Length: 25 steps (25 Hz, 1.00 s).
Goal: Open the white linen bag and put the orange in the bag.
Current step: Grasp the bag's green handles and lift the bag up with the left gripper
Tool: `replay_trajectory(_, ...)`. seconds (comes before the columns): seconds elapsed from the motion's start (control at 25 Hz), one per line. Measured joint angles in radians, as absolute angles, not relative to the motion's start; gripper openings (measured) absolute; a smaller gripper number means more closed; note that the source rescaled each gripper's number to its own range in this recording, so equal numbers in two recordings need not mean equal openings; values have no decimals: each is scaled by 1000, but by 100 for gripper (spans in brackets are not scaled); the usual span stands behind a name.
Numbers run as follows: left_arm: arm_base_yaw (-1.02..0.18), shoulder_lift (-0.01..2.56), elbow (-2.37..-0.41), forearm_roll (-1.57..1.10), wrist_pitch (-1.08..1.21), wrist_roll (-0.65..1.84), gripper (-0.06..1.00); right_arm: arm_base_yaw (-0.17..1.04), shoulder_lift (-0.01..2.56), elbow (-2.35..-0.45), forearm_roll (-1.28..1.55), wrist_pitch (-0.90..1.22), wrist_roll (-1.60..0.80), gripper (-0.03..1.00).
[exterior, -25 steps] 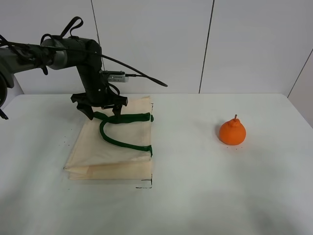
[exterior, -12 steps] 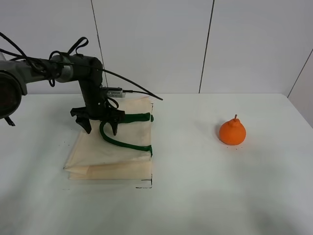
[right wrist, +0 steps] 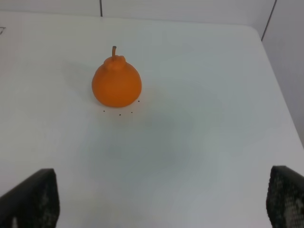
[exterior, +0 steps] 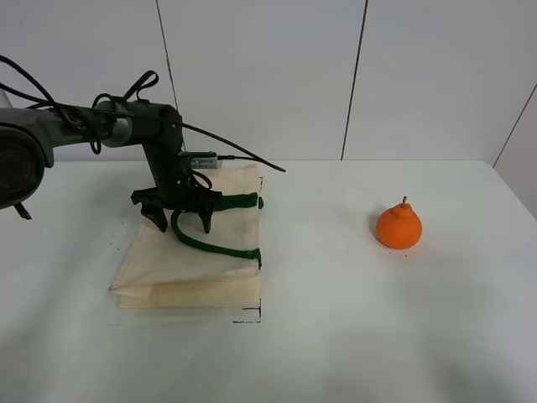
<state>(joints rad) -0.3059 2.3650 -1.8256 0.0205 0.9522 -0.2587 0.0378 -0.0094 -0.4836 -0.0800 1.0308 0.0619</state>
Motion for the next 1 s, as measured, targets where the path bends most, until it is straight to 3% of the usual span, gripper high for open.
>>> replay_trajectory(0.24, -306, 2362, -1778, 19, 901, -261, 97, 38, -9, -484, -80, 1031, 62, 100)
replay_trajectory(0.4, -309, 2358, -1775, 26, 899, -262, 88, 38, -9, -484, -80, 1031, 62, 100)
replay_trajectory(0.52, -311, 2357, -1775, 26, 899, -263, 67, 38, -9, -484, -80, 1031, 62, 100)
replay_trajectory(0.68, -311, 2355, -1775, 43, 903, -263, 16, 38, -9, -484, -80, 1031, 62, 100)
replay_trajectory(0.72, -311, 2355, -1774, 44, 904, -264, 7, 38, -9, -484, -80, 1031, 62, 100)
replay_trajectory(0.8, -310, 2355, -1774, 48, 908, -271, 1, 38, -9, -484, -80, 1031, 62, 100)
replay_trajectory(1.0, -310, 2353, -1817, 67, 971, -286, 1, 38, -9, -484, -80, 1031, 62, 100)
